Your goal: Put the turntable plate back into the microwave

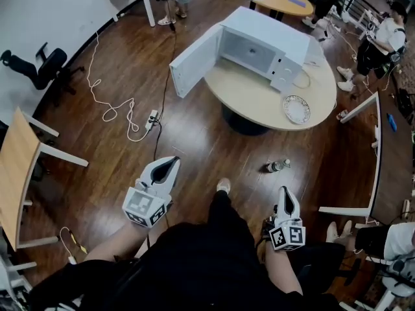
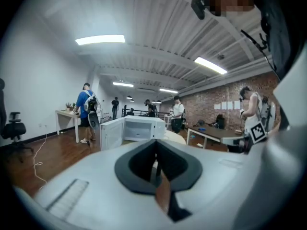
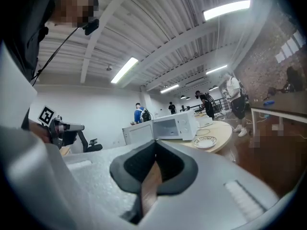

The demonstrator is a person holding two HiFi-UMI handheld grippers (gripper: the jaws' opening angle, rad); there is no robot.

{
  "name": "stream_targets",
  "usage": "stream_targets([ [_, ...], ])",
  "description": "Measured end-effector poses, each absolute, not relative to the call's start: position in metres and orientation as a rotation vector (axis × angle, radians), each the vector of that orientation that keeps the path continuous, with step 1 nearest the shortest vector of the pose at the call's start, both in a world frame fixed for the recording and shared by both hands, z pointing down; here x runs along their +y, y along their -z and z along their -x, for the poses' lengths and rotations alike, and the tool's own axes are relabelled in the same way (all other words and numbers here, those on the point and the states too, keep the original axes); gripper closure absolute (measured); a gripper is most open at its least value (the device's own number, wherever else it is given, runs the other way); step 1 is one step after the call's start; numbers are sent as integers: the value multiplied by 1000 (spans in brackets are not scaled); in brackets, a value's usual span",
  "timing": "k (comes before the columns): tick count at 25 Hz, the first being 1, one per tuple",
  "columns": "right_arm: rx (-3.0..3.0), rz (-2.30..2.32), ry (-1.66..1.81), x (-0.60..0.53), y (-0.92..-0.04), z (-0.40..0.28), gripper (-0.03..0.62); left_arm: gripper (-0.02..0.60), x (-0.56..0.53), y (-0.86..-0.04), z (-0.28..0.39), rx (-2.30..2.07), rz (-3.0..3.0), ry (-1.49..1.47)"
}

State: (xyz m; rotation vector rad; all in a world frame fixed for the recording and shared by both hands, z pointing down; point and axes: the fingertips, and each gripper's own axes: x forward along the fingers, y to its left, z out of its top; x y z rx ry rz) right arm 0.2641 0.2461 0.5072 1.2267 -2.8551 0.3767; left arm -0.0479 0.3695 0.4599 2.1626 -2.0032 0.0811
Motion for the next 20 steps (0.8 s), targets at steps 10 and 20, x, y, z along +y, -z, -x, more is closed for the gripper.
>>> stream_targets([
  [10,-2897,-1173,-405,141,-501,-235,593,577,258,-423,61,-2045,-2206,-125],
  [20,-2918,-1126,-479,47,-507,-215,594,577,173,-423,66,-2058,-2196,-206],
])
